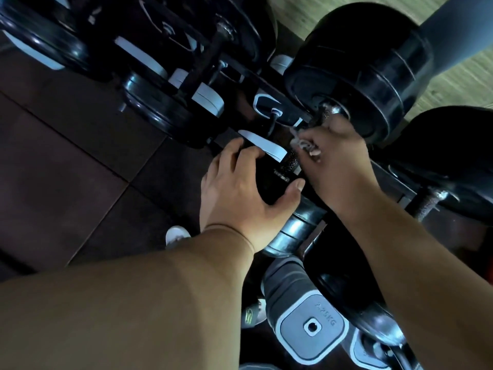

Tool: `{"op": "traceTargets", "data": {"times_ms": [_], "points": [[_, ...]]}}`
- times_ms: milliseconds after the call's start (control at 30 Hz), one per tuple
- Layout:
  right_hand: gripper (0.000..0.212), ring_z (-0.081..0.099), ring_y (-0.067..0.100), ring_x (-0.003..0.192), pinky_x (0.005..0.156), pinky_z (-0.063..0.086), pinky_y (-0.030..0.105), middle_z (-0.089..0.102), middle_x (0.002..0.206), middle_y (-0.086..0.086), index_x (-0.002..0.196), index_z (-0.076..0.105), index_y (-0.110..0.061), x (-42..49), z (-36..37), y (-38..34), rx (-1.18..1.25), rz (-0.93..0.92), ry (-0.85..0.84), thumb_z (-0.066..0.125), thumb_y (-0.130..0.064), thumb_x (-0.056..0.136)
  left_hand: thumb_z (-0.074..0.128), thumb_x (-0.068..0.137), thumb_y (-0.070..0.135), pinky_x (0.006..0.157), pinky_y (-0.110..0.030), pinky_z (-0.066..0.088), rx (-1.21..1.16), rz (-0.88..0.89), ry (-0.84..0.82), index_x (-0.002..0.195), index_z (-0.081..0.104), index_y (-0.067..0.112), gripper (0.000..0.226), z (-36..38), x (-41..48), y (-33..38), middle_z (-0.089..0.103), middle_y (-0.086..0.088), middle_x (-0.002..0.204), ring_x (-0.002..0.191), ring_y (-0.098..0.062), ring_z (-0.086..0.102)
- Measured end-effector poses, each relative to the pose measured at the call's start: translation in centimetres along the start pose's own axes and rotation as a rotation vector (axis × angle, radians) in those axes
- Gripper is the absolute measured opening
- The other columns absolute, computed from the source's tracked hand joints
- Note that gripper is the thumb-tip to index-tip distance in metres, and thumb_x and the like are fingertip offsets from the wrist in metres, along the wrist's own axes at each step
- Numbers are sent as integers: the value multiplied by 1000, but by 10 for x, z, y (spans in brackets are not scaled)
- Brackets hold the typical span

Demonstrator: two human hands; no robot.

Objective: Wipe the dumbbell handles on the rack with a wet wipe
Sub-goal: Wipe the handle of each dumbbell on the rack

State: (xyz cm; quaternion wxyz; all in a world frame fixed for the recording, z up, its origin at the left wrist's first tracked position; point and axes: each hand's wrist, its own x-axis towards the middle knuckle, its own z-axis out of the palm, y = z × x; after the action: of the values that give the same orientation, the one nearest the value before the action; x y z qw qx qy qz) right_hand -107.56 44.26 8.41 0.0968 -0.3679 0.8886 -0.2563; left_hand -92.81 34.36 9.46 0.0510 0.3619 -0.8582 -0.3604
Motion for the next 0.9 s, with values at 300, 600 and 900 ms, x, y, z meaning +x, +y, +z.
{"op": "traceTargets", "data": {"times_ms": [300,600,900], "points": [[17,67,24,80,73,60,43,60,110,10,105,74,-11,-7,-3,-7,16,-1,-98,72,-17,89,51,76,76,107,-55,45,6,8,-4,127,61,20,77,-1,1,0,49,-4,151,136,-31,49],[15,64,24,75,69,58,41,62,107,10,97,73,-10,3,-3,-5,32,179,69,72,-23,89,53,78,74,105,-56,47,8,28,12,126,62,18,74,0,1,-2,51,-5,149,133,-30,51],[19,66,7,65,60,55,29,72,79,-6,89,71,-22,5,-2,-18,344,709,329,78,-37,80,55,78,74,106,-55,47,6,26,13,127,60,21,72,2,0,-3,49,-2,150,135,-29,50]]}}
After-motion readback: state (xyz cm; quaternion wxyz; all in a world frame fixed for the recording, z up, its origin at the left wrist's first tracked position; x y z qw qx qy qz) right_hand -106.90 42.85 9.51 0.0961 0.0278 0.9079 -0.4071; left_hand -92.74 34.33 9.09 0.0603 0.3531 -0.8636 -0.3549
